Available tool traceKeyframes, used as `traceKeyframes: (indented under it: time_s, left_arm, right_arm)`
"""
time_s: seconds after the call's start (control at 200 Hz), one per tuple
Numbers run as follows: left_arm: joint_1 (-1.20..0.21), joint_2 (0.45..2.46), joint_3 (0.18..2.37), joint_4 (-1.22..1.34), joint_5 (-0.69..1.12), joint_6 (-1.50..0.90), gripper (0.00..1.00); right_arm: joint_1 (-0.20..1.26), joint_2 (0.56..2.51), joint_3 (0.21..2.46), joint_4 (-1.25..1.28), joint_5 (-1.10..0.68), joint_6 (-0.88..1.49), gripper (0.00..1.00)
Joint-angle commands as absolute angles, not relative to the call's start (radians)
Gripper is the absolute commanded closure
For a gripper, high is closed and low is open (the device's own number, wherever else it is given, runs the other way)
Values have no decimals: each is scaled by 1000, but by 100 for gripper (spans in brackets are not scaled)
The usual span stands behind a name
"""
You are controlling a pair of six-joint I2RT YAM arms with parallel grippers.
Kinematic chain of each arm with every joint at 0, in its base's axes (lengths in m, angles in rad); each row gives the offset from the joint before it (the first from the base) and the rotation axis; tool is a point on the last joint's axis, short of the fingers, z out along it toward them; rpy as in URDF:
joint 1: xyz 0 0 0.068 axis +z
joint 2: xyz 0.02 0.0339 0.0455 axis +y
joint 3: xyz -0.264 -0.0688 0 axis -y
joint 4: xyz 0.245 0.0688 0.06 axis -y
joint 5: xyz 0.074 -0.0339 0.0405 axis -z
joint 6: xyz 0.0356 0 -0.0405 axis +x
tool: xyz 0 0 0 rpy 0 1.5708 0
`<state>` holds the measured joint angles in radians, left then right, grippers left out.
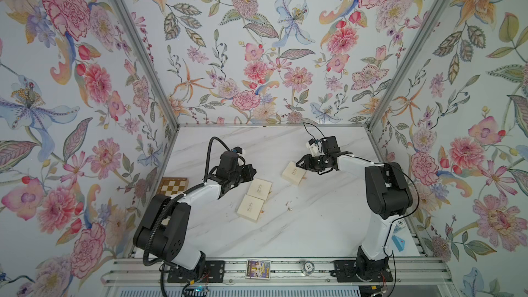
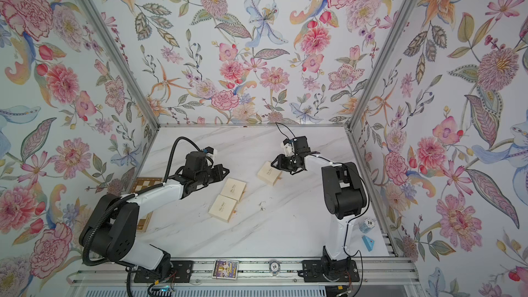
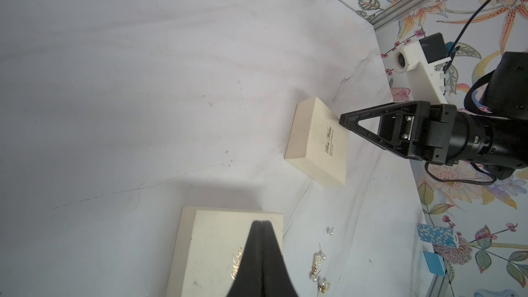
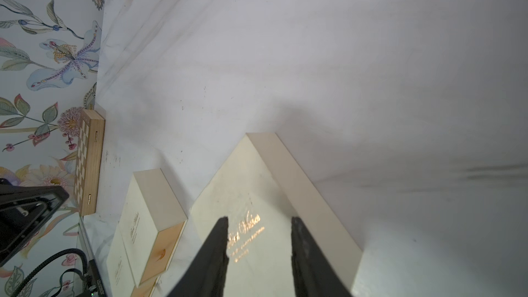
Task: Take out the earrings from the drawer-style jewelry box
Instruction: Move the jewelry box to the center of the board.
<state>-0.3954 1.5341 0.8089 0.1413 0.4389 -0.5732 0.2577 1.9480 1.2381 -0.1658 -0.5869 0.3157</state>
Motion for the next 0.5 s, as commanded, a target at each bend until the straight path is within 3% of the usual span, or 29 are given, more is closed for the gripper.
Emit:
traceKeyframes:
  time_s: [0.0, 0.495]
  left_arm:
    - [-397, 1506, 790, 119, 444, -563, 100]
    - [-395, 1504, 784, 124, 445, -567, 100]
  right_arm:
    - [277, 1992, 1264, -210, -587, 290, 62]
    - [301, 1968, 1284, -212, -508, 265, 62]
